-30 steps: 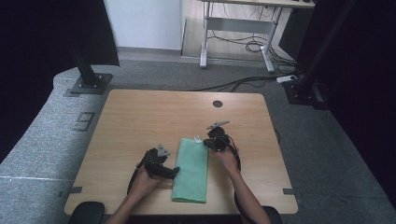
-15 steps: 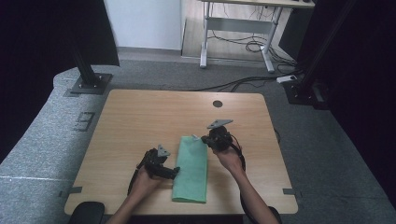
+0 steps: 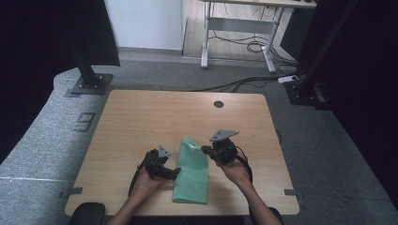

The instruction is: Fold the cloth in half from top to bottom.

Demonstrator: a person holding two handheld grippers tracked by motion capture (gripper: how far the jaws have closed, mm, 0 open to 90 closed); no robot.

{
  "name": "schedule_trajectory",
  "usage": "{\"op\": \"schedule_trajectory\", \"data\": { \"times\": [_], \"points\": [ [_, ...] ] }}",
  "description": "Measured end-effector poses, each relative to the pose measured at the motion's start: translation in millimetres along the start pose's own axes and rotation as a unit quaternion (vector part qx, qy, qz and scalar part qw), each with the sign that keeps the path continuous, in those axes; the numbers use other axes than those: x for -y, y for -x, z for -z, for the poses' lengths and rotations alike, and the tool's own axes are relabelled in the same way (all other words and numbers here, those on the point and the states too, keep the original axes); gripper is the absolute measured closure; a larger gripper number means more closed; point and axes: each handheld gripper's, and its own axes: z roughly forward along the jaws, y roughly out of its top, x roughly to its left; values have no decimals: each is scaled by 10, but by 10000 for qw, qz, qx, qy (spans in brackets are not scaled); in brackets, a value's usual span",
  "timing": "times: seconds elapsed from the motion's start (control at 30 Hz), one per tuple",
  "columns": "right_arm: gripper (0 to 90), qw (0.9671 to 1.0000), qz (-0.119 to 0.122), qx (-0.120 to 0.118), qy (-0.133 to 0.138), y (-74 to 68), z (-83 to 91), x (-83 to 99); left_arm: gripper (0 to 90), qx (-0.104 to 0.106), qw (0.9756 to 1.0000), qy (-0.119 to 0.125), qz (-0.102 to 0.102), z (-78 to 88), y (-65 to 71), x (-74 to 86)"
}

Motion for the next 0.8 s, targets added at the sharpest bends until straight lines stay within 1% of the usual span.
{"op": "schedule_trajectory", "data": {
  "times": [0.23,0.4,0.53,0.7,0.77,0.8],
  "points": [
    [869,9997,101,-234,0,-198,109,151,0,-6,10000,-9,3,1,0,0],
    [870,9994,115,-339,-20,-313,186,281,0,-8,10000,-13,4,2,0,0],
    [870,9991,68,-416,-44,-378,236,388,0,-9,10000,-11,12,2,0,0],
    [870,9985,17,-539,-127,-466,232,543,0,-5,10000,10,27,1,1,1],
    [870,9981,-17,-593,-169,-498,211,606,0,30,10000,39,48,4,-3,5],
    [870,9979,-37,-614,-191,-512,197,638,0,87,10000,38,25,12,-12,8]
  ]
}}
